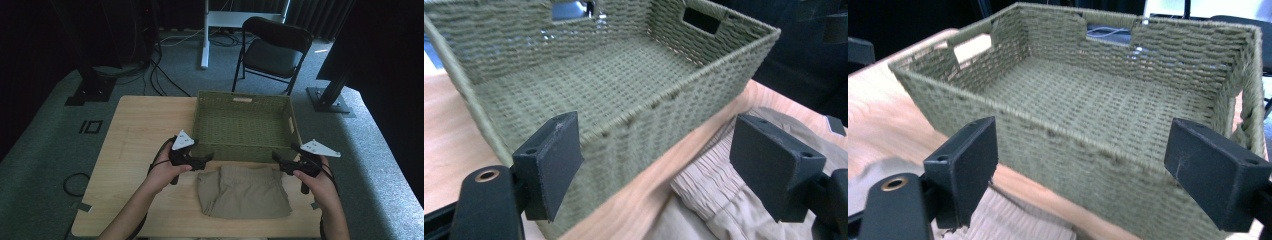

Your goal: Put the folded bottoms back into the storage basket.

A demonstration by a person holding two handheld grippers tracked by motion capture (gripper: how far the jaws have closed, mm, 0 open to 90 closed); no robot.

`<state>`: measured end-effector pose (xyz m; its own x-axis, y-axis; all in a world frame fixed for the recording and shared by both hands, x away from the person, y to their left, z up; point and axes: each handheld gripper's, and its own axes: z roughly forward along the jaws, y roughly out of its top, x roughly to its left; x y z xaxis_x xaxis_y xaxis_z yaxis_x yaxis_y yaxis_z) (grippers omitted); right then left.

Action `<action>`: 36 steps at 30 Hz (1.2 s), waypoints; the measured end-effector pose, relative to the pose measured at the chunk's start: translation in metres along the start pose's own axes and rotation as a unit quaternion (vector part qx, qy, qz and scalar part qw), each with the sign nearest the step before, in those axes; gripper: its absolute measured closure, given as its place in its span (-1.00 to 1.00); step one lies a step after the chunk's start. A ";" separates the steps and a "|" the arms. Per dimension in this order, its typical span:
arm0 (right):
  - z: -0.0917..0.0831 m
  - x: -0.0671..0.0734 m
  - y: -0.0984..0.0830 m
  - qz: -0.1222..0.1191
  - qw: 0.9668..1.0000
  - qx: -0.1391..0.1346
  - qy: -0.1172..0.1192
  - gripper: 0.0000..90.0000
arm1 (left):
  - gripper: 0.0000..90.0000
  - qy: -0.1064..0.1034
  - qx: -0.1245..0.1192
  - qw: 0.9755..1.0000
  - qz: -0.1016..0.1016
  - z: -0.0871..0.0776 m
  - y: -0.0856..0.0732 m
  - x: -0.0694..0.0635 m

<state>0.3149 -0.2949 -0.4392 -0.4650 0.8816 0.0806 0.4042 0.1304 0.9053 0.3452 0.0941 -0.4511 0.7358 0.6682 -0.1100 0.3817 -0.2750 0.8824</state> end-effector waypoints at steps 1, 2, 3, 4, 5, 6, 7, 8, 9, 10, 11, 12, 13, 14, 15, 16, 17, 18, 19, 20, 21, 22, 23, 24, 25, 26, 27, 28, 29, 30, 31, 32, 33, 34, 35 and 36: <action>0.000 0.000 0.000 0.000 1.000 0.000 0.000 -0.70 | -0.52 0.000 0.000 1.000 0.000 0.000 0.000 0.000; 0.000 0.001 -0.003 -0.003 1.000 0.003 -0.001 -0.70 | -0.52 -0.004 0.003 1.000 -0.001 0.002 -0.004 -0.003; 0.001 0.004 -0.008 -0.010 1.000 0.009 -0.001 -0.70 | -0.52 -0.006 0.005 1.000 -0.001 0.003 -0.007 -0.005; 0.001 0.006 -0.013 -0.011 1.000 0.012 -0.001 -0.70 | -0.52 -0.010 0.009 1.000 -0.003 0.004 -0.012 -0.009; 0.001 0.006 -0.013 -0.011 1.000 0.012 -0.001 -0.70 | -0.52 -0.010 0.009 1.000 -0.003 0.004 -0.012 -0.009; 0.002 0.009 -0.019 -0.015 1.000 0.017 0.000 -0.70 | -0.52 -0.010 0.012 1.000 -0.004 0.004 -0.014 -0.012; 0.002 0.009 -0.019 -0.015 1.000 0.017 0.000 -0.70 | -0.52 -0.009 0.015 1.000 -0.004 0.005 -0.016 -0.014; 0.002 0.010 -0.023 -0.013 1.000 0.018 -0.001 -0.70 | -0.52 -0.006 0.016 1.000 -0.003 0.004 -0.018 -0.016; 0.002 0.010 -0.023 -0.013 1.000 0.018 -0.001 -0.70 | -0.52 -0.003 0.015 1.000 -0.004 0.004 -0.019 -0.018; 0.002 0.011 -0.025 -0.010 1.000 0.018 0.000 -0.70 | -0.52 -0.002 0.012 1.000 -0.007 0.003 -0.020 -0.021; 0.002 0.012 -0.028 -0.011 1.000 0.020 0.001 -0.70 | -0.52 0.000 0.011 1.000 -0.008 0.003 -0.021 -0.022; 0.002 0.013 -0.030 -0.010 1.000 0.021 0.002 -0.70 | -0.52 0.003 0.012 1.000 -0.009 0.002 -0.022 -0.024; 0.003 0.013 -0.034 -0.009 1.000 0.024 0.001 -0.70 | -0.52 0.002 0.014 1.000 -0.007 0.002 -0.023 -0.026; 0.004 0.014 -0.038 -0.007 1.000 0.026 0.001 -0.70 | -0.52 0.002 0.019 1.000 -0.008 0.002 -0.025 -0.027; 0.004 0.014 -0.038 -0.007 1.000 0.026 0.001 -0.70 | -0.52 0.003 0.020 1.000 -0.011 0.002 -0.027 -0.028; 0.005 0.015 -0.041 -0.007 1.000 0.029 0.001 -0.70 | -0.52 0.005 0.021 1.000 -0.011 0.001 -0.029 -0.030; 0.005 0.015 -0.044 -0.008 0.999 0.033 0.001 -0.70 | -0.52 0.008 0.022 1.000 -0.013 0.000 -0.030 -0.031; 0.006 0.016 -0.046 -0.007 0.999 0.036 0.002 -0.70 | -0.52 0.013 0.024 1.000 -0.013 -0.001 -0.032 -0.032; 0.007 0.017 -0.050 -0.006 0.999 0.040 0.004 -0.70 | -0.52 0.016 0.026 0.999 -0.012 -0.002 -0.033 -0.033; 0.008 0.017 -0.052 -0.007 0.999 0.043 0.004 -0.70 | -0.52 0.015 0.026 0.999 -0.017 -0.003 -0.034 -0.034; 0.008 0.018 -0.054 -0.009 0.999 0.047 0.003 -0.70 | -0.52 0.012 0.026 0.999 -0.023 -0.004 -0.036 -0.035; 0.009 0.018 -0.056 -0.008 0.999 0.049 0.002 -0.70 | -0.52 0.010 0.028 0.999 -0.025 -0.005 -0.038 -0.037; 0.009 0.018 -0.058 -0.007 0.999 0.051 0.002 -0.70 | -0.52 0.009 0.030 0.999 -0.024 -0.005 -0.040 -0.039; 0.010 0.019 -0.060 -0.006 0.999 0.054 0.003 -0.70 | -0.52 0.005 0.029 0.999 -0.030 -0.004 -0.042 -0.041; 0.011 0.020 -0.063 -0.005 0.998 0.056 0.003 -0.70 | -0.52 0.003 0.030 0.999 -0.035 -0.004 -0.044 -0.042; 0.011 0.020 -0.065 -0.006 0.998 0.058 0.003 -0.70 | -0.52 -0.001 0.030 0.999 -0.042 -0.004 -0.046 -0.043; 0.012 0.021 -0.067 -0.005 0.998 0.061 0.003 -0.70 | -0.52 -0.002 0.029 0.999 -0.046 -0.004 -0.048 -0.045; 0.012 0.021 -0.069 -0.006 0.998 0.063 0.002 -0.70 | -0.52 -0.001 0.029 0.999 -0.047 -0.003 -0.050 -0.046; 0.013 0.021 -0.071 -0.007 0.998 0.066 0.001 -0.70 | -0.52 0.001 0.027 0.998 -0.053 -0.003 -0.053 -0.047; 0.013 0.021 -0.073 -0.006 0.998 0.068 -0.002 -0.70 | -0.52 0.004 0.033 0.998 -0.050 -0.002 -0.055 -0.048; 0.013 0.021 -0.075 -0.007 0.997 0.072 -0.003 -0.70 | -0.52 0.004 0.037 0.998 -0.052 -0.001 -0.058 -0.048; 0.013 0.021 -0.077 -0.006 0.997 0.074 -0.003 -0.70 | -0.52 0.006 0.039 0.998 -0.057 -0.001 -0.059 -0.048; 0.013 0.021 -0.079 -0.005 0.997 0.076 -0.004 -0.70 | -0.53 0.012 0.042 0.997 -0.059 0.000 -0.062 -0.049; 0.013 0.021 -0.083 -0.003 0.997 0.080 -0.005 -0.70 | -0.54 0.017 0.053 0.997 -0.059 0.000 -0.066 -0.050; 0.013 0.021 -0.083 -0.003 0.997 0.080 -0.005 -0.70 | -0.54 0.017 0.053 0.997 -0.059 0.000 -0.066 -0.050; 0.013 0.021 -0.084 -0.003 0.997 0.082 -0.006 -0.70 | -0.54 0.017 0.053 0.997 -0.059 0.000 -0.066 -0.050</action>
<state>0.2813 -0.2810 -0.5193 -0.4585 0.8860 0.0695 0.5258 0.2074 0.8250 0.2834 0.0786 -0.5039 0.6644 0.7221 -0.1928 0.5222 -0.2640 0.8109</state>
